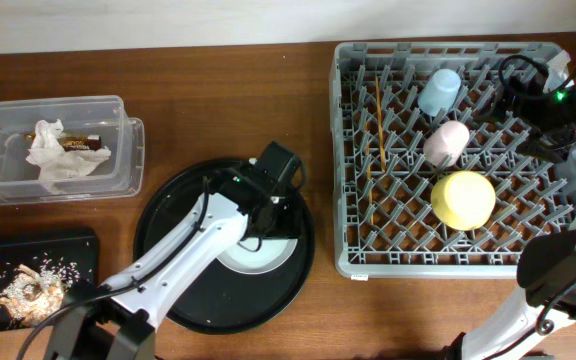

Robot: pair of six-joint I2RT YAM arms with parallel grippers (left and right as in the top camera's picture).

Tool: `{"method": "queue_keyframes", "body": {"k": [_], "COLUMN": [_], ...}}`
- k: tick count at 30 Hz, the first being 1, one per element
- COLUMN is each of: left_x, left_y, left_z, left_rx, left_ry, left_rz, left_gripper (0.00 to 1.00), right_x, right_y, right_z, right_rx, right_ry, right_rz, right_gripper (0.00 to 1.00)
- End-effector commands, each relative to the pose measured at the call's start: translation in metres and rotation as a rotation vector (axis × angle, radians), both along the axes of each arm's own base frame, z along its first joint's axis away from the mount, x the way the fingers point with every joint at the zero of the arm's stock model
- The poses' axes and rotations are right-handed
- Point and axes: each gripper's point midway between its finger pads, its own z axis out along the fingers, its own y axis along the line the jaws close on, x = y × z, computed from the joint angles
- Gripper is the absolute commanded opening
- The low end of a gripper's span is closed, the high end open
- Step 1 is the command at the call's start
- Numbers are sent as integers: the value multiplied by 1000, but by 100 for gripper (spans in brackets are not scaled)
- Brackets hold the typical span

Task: Sort waste into correct bins and load items into the dishwasher rack
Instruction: 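Carry the emptied plate back and set it on the round tray, then reach the right gripper to the white plate and grip its rim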

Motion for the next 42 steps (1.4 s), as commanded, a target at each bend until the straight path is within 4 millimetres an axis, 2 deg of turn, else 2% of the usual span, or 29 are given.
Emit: {"method": "queue_keyframes", "body": {"k": [1, 2, 4, 6, 7, 8, 10, 12, 13, 14, 15, 16, 18, 19, 21, 22, 24, 25, 27, 28, 29, 30, 32, 34, 37, 39, 42], "left_x": [15, 19, 25, 19, 9, -3, -34, -56, -63, -68, -69, -69, -69, -69, -69, -69, -69, -69, -69, -69, -69, -69, -69, -69, -69, -69, -69], "left_y": [25, 44, 97, 175, 213, 242, 286, 307, 315, 321, 323, 324, 324, 324, 324, 324, 324, 324, 324, 324, 324, 324, 324, 324, 324, 324, 324], "left_z": [33, 52, 96, 153, 173, 185, 197, 201, 203, 204, 204, 204, 204, 204, 204, 204, 204, 204, 204, 204, 204, 204, 204, 204, 204, 204, 204], "left_rx": [21, 39, 93, 122, 139, 149, 164, 177, 181, 184, 186, 186, 186, 186, 186, 186, 186, 186, 186, 186, 186, 186, 186, 186, 186, 186, 186], "left_ry": [-14, -20, -52, -130, -176, -205, -220, -210, -215, -220, -218, -218, -218, -218, -218, -218, -218, -218, -218, -218, -218, -218, -218, -218, -218, -218, -218], "left_rz": [85, 133, 270, 499, 621, 726, 910, 1014, 1059, 1088, 1101, 1102, 1102, 1102, 1102, 1102, 1102, 1102, 1102, 1102, 1102, 1102, 1102, 1102, 1102, 1102, 1102], "left_gripper": [81, 81, 81, 80, 86, 99, 99, 99, 99, 99, 99, 99, 99, 99, 99, 99, 99, 99, 99, 99, 99, 99, 99, 99, 99, 99, 99], "right_x": [1, 1, 1, 1, 1, 2, 9, 11, 12, 11, 10, 5, -7, -18, -32, -36, -43, -55, -64, -68, -70, -71, -71, -80, -98, -104, -110], "right_y": [2, 2, 2, 2, 2, 2, 3, 18, 36, 53, 73, 105, 155, 193, 247, 277, 324, 351, 404, 419, 433, 446, 459, 482, 502, 507, 510], "right_z": [6, 6, 6, 6, 6, 6, 9, 16, 23, 23, 20, 8, -4, -8, -11, -13, -13, -11, -2, -3, -8, -23, -52, -104, -165, -186, -199], "right_rx": [2, 3, 3, 3, 2, 0, 15, 109, 194, 206, 171, 101, 15, -39, -110, -166, -231, -222, -183, -163, -150, -169, -231, -288, -324, -336, -341], "right_ry": [-18, -18, -18, -18, -19, -24, -56, -75, -81, -77, -74, -27, 18, 26, -18, -67, -169, -213, -344, -357, -355, -333, -300, -239, -144, -115, -89], "right_rz": [0, 0, 0, 0, 0, 0, -6, -7, 14, 65, 156, 263, 429, 554, 725, 790, 901, 965, 1018, 1008, 990, 950, 938, 996, 1026, 1034, 1031], "right_gripper": [98, 98, 99, 98, 98, 98, 98, 98, 98, 97, 89, 84, 80, 80, 82, 99, 99, 99, 99, 97, 90, 86, 76, 73, 66, 54, 51]}}
